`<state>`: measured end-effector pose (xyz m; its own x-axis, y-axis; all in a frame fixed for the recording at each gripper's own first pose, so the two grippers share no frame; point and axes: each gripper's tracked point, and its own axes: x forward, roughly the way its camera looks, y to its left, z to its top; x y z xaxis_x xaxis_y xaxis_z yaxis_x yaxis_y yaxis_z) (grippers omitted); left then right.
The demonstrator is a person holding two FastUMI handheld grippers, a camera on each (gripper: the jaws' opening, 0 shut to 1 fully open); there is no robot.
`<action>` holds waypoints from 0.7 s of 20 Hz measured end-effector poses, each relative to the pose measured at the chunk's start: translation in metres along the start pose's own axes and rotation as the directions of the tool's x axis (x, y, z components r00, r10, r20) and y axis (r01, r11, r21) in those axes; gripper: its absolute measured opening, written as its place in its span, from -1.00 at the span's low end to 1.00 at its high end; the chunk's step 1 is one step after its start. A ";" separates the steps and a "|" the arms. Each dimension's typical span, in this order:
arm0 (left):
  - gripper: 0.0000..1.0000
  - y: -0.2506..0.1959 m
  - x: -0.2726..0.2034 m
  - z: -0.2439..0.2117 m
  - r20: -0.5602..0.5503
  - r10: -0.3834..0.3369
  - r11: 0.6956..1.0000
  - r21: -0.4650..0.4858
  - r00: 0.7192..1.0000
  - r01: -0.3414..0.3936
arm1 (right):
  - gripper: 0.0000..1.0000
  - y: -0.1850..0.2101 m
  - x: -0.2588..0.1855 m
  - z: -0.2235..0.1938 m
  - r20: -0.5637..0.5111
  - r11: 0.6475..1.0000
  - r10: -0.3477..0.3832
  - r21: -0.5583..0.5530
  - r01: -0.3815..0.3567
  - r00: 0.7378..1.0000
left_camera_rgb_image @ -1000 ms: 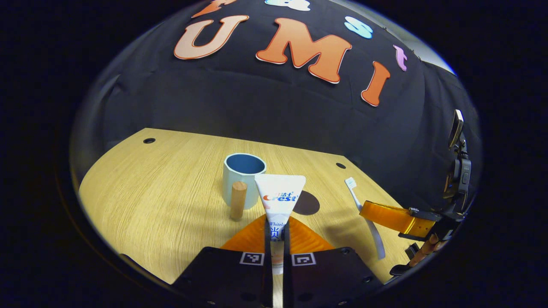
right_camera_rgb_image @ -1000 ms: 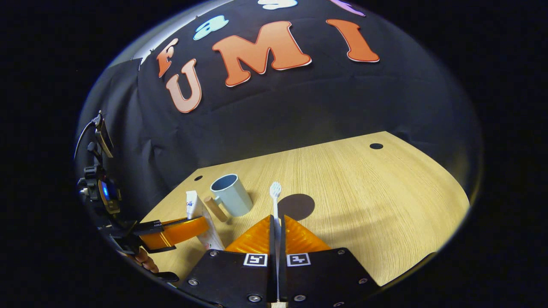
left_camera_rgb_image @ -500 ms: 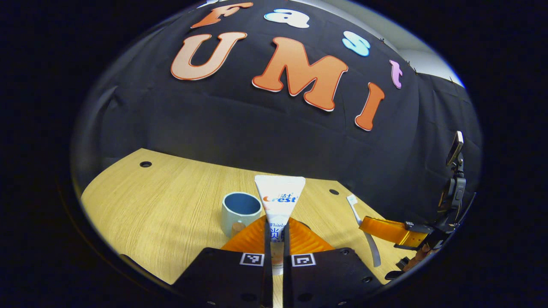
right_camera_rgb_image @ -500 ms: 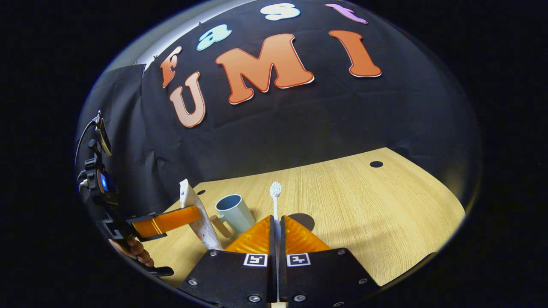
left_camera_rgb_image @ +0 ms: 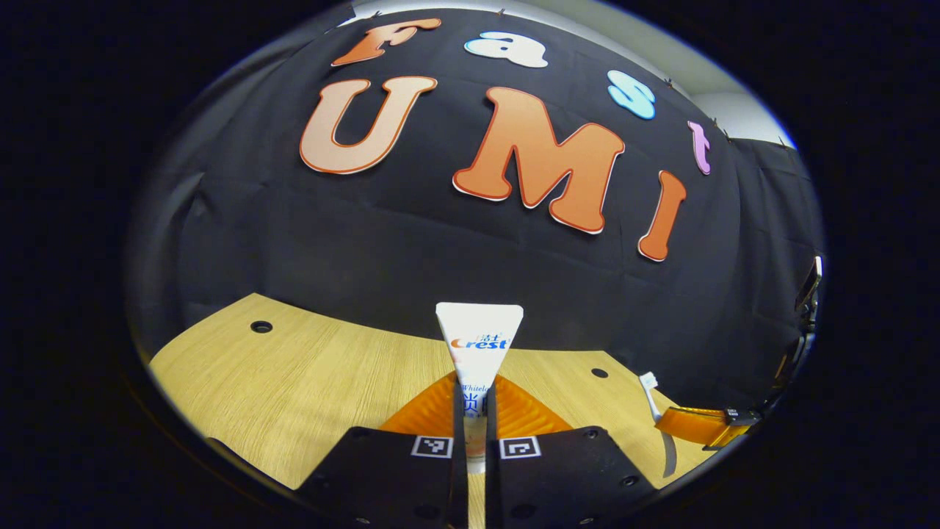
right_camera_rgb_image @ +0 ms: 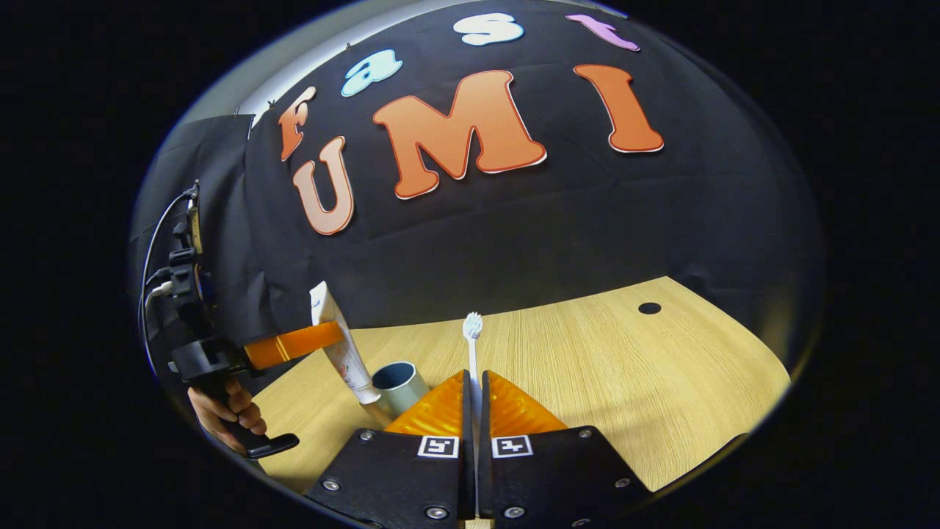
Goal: Put the toothbrush and toothpaste on the desktop into the cup, then pick up the cup and place it on the coaster on the desktop.
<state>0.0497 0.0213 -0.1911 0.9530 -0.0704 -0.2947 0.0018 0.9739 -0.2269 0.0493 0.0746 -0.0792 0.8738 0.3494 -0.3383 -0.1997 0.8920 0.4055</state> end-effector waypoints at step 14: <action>-0.82 0.025 0.073 -0.051 -0.116 0.094 0.995 0.054 0.989 -0.088 | -0.96 0.003 0.037 0.014 0.007 0.999 0.033 -0.026 -0.033 0.999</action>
<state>0.1034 0.0299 -0.2660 0.9075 -0.0029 -0.4201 -0.0659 0.9866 -0.1493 0.0872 0.0861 -0.0792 0.8699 0.3764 -0.3188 -0.2395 0.8873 0.3942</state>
